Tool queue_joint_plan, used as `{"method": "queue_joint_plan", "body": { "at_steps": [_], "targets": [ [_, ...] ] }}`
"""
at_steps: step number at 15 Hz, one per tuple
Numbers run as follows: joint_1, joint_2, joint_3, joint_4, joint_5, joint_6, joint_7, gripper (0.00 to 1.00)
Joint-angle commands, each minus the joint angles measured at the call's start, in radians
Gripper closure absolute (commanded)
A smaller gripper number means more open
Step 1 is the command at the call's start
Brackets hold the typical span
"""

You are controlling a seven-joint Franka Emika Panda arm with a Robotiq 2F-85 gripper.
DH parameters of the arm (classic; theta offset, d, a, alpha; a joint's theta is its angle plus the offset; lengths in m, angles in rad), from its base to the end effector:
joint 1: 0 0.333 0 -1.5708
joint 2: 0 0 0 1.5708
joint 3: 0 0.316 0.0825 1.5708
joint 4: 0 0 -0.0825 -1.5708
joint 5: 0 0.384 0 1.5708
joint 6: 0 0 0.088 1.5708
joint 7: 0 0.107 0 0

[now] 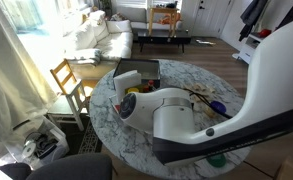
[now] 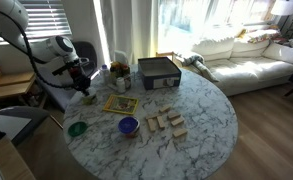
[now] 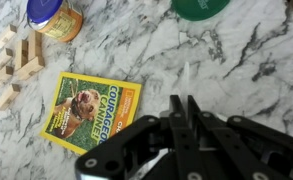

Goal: Scoop up the contents in the can and put the scoop on the table

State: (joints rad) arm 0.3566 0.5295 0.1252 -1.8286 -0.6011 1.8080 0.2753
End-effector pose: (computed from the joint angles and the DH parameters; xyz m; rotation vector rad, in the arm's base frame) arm 0.5455 0.2285 0.2226 2.4062 0.6348 -0.4055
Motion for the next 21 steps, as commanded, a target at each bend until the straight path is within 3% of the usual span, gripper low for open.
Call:
{"method": "queue_joint_plan", "body": {
  "at_steps": [1,14,19,21],
  "targets": [
    [0.018,0.021,-0.01,0.02,-0.001,-0.012,0.068,0.98],
    [0.023,0.039,-0.007,0.057,0.054,-0.094,0.064,0.98],
    [0.02,0.037,-0.006,0.059,0.059,-0.068,0.079,0.98],
    [0.018,0.022,-0.006,0.047,0.048,-0.068,0.058,0.93]
  ]
}}
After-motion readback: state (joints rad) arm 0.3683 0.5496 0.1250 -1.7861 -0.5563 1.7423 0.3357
